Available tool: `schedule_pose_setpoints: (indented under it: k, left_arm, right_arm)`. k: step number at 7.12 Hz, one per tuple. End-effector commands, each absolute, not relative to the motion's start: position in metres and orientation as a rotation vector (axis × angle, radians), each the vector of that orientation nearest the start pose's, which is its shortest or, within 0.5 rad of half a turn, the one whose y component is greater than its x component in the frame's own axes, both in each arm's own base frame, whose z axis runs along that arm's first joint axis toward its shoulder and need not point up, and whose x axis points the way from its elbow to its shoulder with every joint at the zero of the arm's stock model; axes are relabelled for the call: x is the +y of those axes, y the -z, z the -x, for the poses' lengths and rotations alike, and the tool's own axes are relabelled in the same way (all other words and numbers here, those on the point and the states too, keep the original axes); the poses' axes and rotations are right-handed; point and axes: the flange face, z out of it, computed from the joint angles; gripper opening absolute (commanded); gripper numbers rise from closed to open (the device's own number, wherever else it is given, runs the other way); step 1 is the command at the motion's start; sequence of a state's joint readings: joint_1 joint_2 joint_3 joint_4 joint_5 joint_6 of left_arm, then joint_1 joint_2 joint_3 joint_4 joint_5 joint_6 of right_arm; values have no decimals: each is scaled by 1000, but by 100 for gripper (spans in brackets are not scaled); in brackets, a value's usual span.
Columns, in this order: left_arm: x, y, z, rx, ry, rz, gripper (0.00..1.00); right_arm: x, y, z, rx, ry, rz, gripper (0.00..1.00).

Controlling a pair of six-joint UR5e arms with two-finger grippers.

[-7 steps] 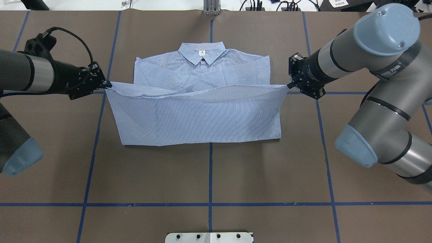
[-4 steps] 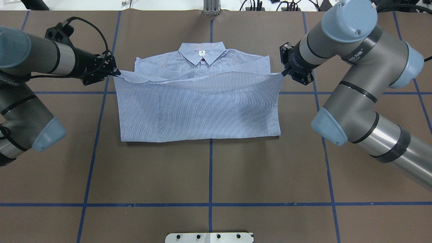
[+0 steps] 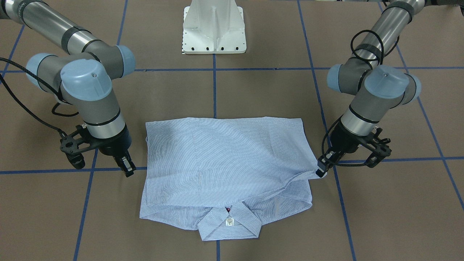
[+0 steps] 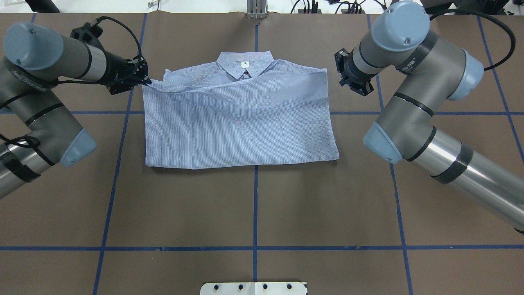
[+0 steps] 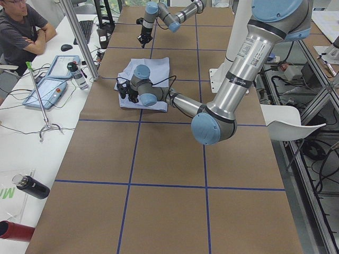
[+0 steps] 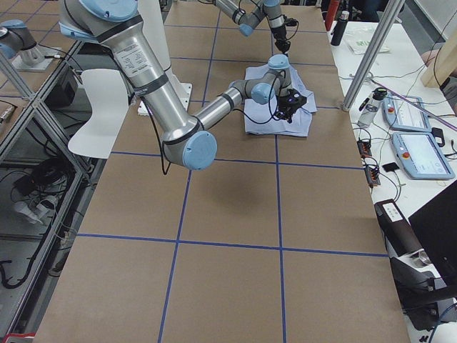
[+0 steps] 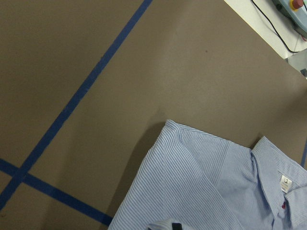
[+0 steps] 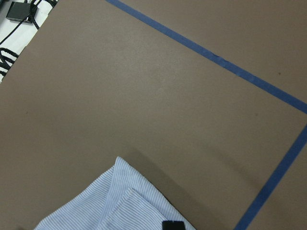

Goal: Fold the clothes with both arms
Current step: 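Release the hem over the collar and raise both grippers away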

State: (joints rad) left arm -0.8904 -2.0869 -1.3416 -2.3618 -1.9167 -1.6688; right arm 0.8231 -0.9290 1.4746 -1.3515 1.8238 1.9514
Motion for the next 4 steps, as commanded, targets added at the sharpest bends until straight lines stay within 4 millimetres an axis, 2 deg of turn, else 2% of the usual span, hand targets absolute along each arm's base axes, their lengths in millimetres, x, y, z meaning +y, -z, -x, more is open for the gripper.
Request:
schedule_pose_setpoints:
  k: [1, 2, 3, 4]
  left_arm:
    - [-654, -392, -395, 1126, 722, -176, 0]
    - [-663, -391, -400, 1122, 736, -201, 0]
    - [-669, -390, -404, 1117, 739, -202, 25]
    - [-669, -391, -404, 1112, 721, -212, 91]
  right_arm:
    - [-629, -309, 433, -818, -1046, 63, 0]
    - [-633, -315, 435, -818, -1053, 44, 0]
    - [-633, -317, 436, -821, -1049, 43, 0]
    - [-631, -315, 438, -824, -1046, 44, 0]
